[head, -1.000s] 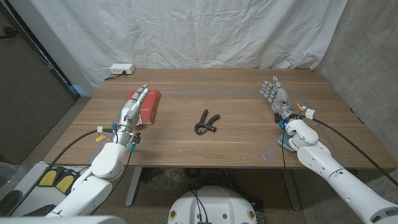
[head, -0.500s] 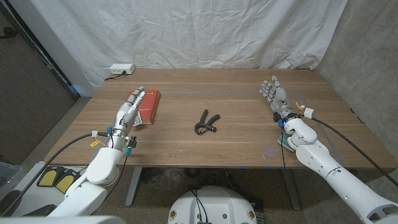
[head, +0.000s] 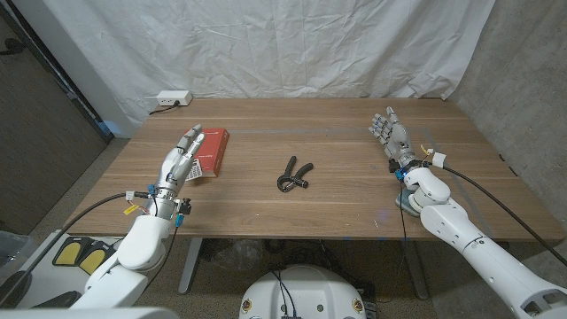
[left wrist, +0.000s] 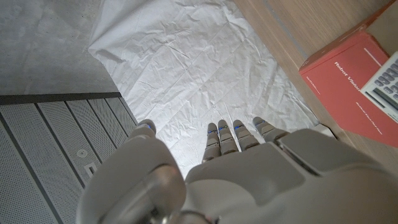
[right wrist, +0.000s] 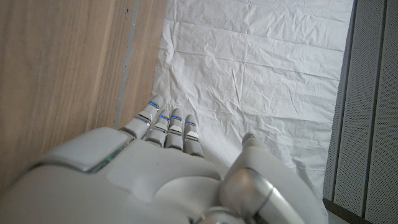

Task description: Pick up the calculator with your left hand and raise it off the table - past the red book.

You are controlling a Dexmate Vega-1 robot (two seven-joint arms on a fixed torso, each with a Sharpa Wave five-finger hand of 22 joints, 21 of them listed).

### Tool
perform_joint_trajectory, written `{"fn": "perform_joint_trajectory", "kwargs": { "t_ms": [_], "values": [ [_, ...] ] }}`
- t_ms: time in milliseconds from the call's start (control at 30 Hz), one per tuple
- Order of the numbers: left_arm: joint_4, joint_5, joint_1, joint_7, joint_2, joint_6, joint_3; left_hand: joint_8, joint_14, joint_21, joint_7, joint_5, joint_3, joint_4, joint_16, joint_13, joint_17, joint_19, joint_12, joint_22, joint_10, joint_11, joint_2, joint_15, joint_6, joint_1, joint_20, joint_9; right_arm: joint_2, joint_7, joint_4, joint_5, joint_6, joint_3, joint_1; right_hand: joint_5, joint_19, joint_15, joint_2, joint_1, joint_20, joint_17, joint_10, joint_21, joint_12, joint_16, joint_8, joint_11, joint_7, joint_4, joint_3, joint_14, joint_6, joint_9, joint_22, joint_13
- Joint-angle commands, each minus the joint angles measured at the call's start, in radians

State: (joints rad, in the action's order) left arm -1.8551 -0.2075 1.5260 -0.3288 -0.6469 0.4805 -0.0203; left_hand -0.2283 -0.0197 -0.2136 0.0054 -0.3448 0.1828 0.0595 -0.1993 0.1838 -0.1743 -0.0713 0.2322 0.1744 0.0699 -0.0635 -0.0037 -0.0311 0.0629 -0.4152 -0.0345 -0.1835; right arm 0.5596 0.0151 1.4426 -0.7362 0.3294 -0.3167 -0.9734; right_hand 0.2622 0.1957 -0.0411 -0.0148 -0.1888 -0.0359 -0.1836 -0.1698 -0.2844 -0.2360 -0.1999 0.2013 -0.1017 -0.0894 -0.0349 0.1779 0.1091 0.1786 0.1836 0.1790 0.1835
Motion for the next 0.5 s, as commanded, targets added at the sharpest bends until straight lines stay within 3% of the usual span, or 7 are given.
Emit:
{"fn": "perform_joint_trajectory", "kwargs": {
  "t_ms": [33,500],
  "values": [
    [0.019,0.07,0.023,-0.023,0.031,0.047,0.027,-0.002,0.016,-0.002,-0.001,-0.006,0.002,-0.006,0.002,0.003,-0.004,0.008,-0.001,0.006,0.02,-0.004,-0.001,-0.014,0.017,-0.016,-0.067,-0.004,-0.004,0.005,-0.005,0.002,0.003,-0.002,0.002,-0.003,0.01,0.001,-0.005,-0.004,-0.006,-0.004,-0.008,0.001,0.005,0.004,-0.001,-0.001,0.002,0.005,0.003,0.011,0.007,0.005,0.005,0.004],
    [-0.001,0.134,0.069,-0.052,0.06,0.047,0.076,-0.005,0.04,-0.009,-0.005,-0.01,0.002,-0.013,-0.001,0.004,-0.004,0.038,0.0,0.006,0.043,-0.006,0.004,-0.022,0.046,-0.031,-0.072,-0.004,-0.002,0.014,0.007,0.006,0.0,-0.003,-0.002,-0.005,0.011,0.0,-0.006,-0.004,-0.006,-0.004,-0.011,0.004,0.006,0.005,-0.001,-0.001,0.002,0.006,0.002,0.012,0.007,0.005,0.006,0.004]
  ]
}}
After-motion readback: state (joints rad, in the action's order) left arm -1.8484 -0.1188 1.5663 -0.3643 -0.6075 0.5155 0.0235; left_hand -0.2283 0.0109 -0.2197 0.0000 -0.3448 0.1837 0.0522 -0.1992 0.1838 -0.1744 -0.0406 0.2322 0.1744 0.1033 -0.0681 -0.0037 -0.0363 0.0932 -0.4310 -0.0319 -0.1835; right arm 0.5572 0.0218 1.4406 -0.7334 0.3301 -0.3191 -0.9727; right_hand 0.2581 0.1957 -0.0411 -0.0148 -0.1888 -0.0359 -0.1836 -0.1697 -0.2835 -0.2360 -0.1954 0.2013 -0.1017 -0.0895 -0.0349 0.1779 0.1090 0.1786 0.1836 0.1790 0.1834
